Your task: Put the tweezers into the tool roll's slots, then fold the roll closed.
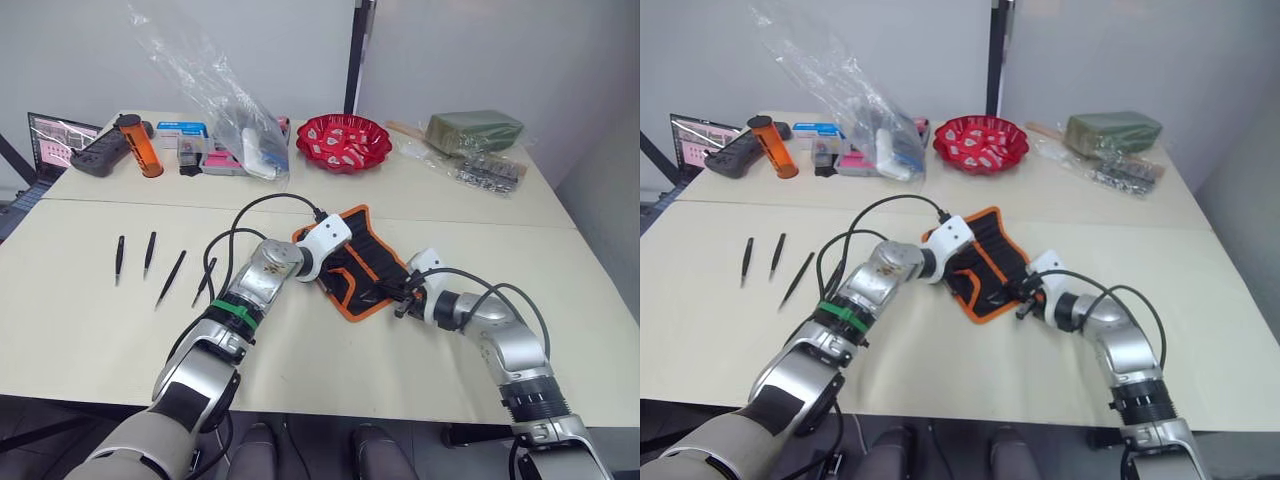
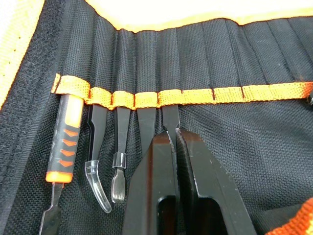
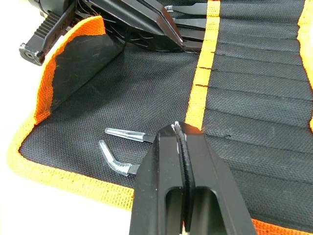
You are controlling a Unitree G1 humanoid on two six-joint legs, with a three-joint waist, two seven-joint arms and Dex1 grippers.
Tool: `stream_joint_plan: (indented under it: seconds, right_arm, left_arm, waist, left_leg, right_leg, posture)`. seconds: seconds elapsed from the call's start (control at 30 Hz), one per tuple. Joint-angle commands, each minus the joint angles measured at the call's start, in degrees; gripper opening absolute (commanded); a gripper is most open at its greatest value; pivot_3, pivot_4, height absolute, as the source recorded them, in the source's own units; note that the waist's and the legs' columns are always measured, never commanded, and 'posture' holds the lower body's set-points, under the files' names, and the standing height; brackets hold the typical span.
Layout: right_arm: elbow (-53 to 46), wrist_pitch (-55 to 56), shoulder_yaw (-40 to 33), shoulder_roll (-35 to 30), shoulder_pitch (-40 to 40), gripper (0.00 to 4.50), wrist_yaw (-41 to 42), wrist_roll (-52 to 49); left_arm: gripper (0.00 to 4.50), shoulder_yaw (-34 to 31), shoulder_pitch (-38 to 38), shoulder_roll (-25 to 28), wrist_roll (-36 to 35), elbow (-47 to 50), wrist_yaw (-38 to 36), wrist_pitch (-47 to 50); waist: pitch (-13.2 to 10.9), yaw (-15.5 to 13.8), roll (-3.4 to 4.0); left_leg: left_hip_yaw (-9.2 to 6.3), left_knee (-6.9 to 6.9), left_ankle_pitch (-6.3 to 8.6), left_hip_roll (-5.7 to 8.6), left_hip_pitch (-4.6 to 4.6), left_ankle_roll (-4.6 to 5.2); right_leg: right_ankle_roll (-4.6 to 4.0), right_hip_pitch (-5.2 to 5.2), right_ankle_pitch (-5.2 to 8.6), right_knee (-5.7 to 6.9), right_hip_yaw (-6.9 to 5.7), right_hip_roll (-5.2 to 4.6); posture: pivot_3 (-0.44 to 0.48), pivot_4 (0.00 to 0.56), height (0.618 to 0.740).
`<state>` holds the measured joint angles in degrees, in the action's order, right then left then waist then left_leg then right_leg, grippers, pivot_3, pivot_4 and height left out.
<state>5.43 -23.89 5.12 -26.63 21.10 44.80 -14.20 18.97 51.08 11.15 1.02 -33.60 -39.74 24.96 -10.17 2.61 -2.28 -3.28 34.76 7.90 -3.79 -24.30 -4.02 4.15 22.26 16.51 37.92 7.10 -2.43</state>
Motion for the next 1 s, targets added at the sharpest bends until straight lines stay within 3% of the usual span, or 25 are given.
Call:
stream_joint_plan:
  seconds: [0.03,0.37,0.57,0.83,1.0]
  right_arm:
    - [1.9,-1.8,1.4,-0.3,-1.6,0.00,0.1,1.3]
    - [3.6,-1.2,2.3,0.0,-0.5,0.00,0.7,1.6]
    - [5.2,-0.6,2.9,0.4,0.6,0.00,1.4,2.0]
    - [6.5,0.1,3.6,0.3,1.4,0.00,2.2,2.1]
    - [7.1,0.4,3.9,-0.1,1.7,0.00,3.2,2.2]
  left_arm:
    - [0.95,-2.6,-0.6,1.5,-2.3,3.6,-3.3,3.5]
    - [4.34,-4.2,-8.4,8.6,-5.0,20.0,-7.2,12.4]
    - [4.44,-5.5,-12.3,12.3,-6.5,27.2,-8.0,15.2]
    - [4.44,-8.5,-20.0,16.6,-8.2,30.5,-9.1,10.2]
    - [4.44,-15.7,-25.5,21.1,-12.3,33.3,-9.9,8.2]
  waist:
    - [0.0,0.1,0.00]
    - [0.0,0.5,0.01]
    - [0.0,0.9,0.01]
    - [0.0,1.5,0.03]
    - [0.0,1.5,0.03]
  left_leg:
    - [0.00,-0.02,0.00,0.00,0.00,0.00]
    - [0.00,-0.08,0.00,-0.02,0.01,0.00]
    - [-0.01,-0.08,0.00,-0.03,0.02,0.00]
    - [-0.01,-0.12,0.01,-0.05,0.07,0.00]
    - [0.01,-0.16,0.01,-0.07,0.11,0.00]
  right_leg:
    - [0.00,0.00,0.00,0.00,0.00,0.00]
    - [0.00,0.01,0.00,-0.03,0.00,0.00]
    - [-0.01,0.01,0.00,-0.02,0.00,0.00]
    - [-0.02,0.01,0.01,-0.02,0.00,0.00]
    - [-0.05,0.01,0.02,-0.02,0.01,0.01]
  posture:
    - [0.000,0.150,0.729]
    - [0.000,0.150,0.729]
    - [0.000,0.150,0.729]
    - [0.000,0.150,0.729]
    - [0.000,0.150,0.729]
